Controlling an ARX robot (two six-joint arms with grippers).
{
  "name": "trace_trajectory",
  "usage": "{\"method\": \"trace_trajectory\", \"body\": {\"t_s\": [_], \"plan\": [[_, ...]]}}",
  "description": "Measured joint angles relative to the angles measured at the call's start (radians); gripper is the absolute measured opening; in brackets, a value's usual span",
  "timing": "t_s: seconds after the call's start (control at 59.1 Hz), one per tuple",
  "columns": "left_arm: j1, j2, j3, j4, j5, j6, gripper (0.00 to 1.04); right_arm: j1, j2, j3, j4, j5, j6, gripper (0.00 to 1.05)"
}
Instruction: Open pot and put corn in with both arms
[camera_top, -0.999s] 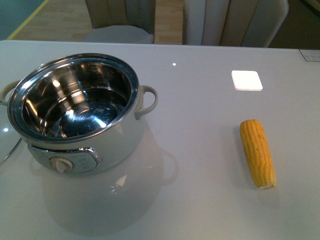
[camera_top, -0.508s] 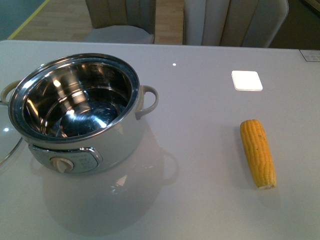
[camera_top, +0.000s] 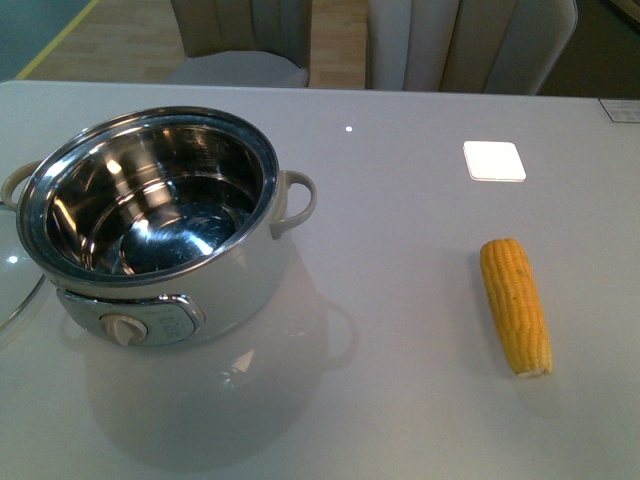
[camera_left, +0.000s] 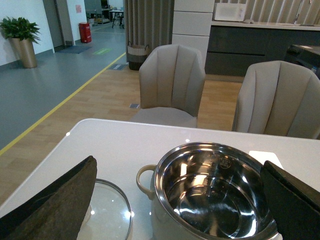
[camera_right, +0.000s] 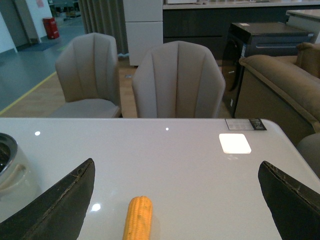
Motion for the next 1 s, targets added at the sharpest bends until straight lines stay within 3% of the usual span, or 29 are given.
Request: {"method": "trace_trajectory", "body": {"t_s": [0.085,0.135,0.305,0.491,0.61,0.999], "plan": [[0.0,-0.001,0.0,0.0,0.001,0.0,0.98,0.011,0.222,0.103,-0.232,0.006,0.092,0.96],[0.0,-0.001,0.0,0.0,0.0,0.0,0.98,0.026,0.313,0.108,-0.241,0.018,0.116,0.96],[0.0,-0.001,0.0,0.0,0.0,0.0,0.98,0.05,0.59,0.108,-0.007,0.051,0.092,0.96],[0.0,-0.001,0.0,0.0,0.0,0.0,0.98,0.094,1.116,0.135,0.437,0.078,0.045,0.96],[0.0,-0.001,0.0,0.0,0.0,0.0,0.98,0.137,1.421,0.232,0.599,0.097,0.034,0.96],[0.0,-0.001,0.0,0.0,0.0,0.0,0.98,0.188,1.926,0.552,0.641,0.103,-0.004,0.96]]}}
